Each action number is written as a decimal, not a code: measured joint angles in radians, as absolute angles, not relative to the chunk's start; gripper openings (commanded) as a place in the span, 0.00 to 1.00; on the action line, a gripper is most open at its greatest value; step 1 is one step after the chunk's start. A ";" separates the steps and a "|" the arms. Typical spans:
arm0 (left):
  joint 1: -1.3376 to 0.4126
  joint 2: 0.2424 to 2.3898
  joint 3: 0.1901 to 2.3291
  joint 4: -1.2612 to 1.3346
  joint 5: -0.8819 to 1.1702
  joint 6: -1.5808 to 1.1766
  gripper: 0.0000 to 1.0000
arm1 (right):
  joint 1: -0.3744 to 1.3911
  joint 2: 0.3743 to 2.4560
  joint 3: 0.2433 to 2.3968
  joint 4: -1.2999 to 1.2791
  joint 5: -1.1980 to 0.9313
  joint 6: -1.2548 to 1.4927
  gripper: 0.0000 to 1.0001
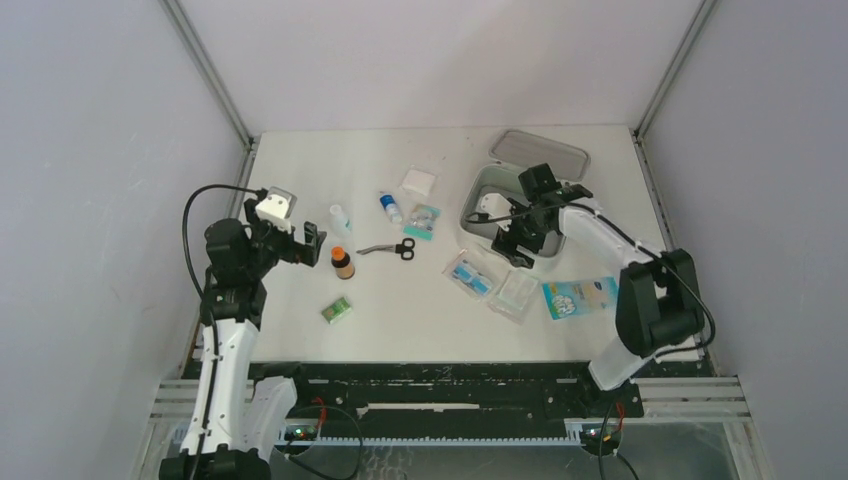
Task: Organize the medicine kit
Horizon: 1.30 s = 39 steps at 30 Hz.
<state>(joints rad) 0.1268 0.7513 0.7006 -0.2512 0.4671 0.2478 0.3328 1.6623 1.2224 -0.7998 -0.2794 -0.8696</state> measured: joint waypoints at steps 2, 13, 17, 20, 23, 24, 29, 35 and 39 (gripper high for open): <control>0.127 0.760 0.710 -0.257 0.467 0.248 1.00 | 0.334 1.595 1.188 -0.812 -0.287 -0.854 0.82; 0.127 0.767 0.732 -0.293 0.450 0.247 1.00 | 0.319 1.270 1.046 -0.864 -0.297 -0.746 0.84; 0.127 0.770 0.741 -0.313 0.444 0.249 1.00 | 0.326 1.234 1.005 -0.886 -0.297 -0.715 0.83; 0.127 0.785 0.760 -0.336 0.431 0.257 1.00 | 0.361 1.225 0.976 -0.876 -0.299 -0.678 0.81; 0.127 0.798 0.777 -0.352 0.419 0.266 1.00 | 0.401 1.227 0.957 -0.842 -0.305 -0.634 0.80; 0.127 0.801 0.779 -0.355 0.418 0.271 1.00 | 0.412 1.229 0.955 -0.825 -0.308 -0.620 0.80; 0.126 0.827 0.779 -0.386 0.429 0.315 0.99 | 0.448 1.235 0.955 -0.708 -0.342 -0.552 0.79; 0.103 0.873 0.776 -0.447 0.431 0.398 0.96 | 0.474 1.238 0.958 -0.587 -0.380 -0.498 0.78; 0.072 0.906 0.776 -0.468 0.434 0.437 0.93 | 0.484 1.262 0.998 -0.553 -0.404 -0.473 0.75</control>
<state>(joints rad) 0.0715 0.9062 0.7757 -0.4683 0.4339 0.4374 0.4843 1.2621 0.9977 -0.5526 -0.4042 -0.4732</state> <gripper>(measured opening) 0.949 0.772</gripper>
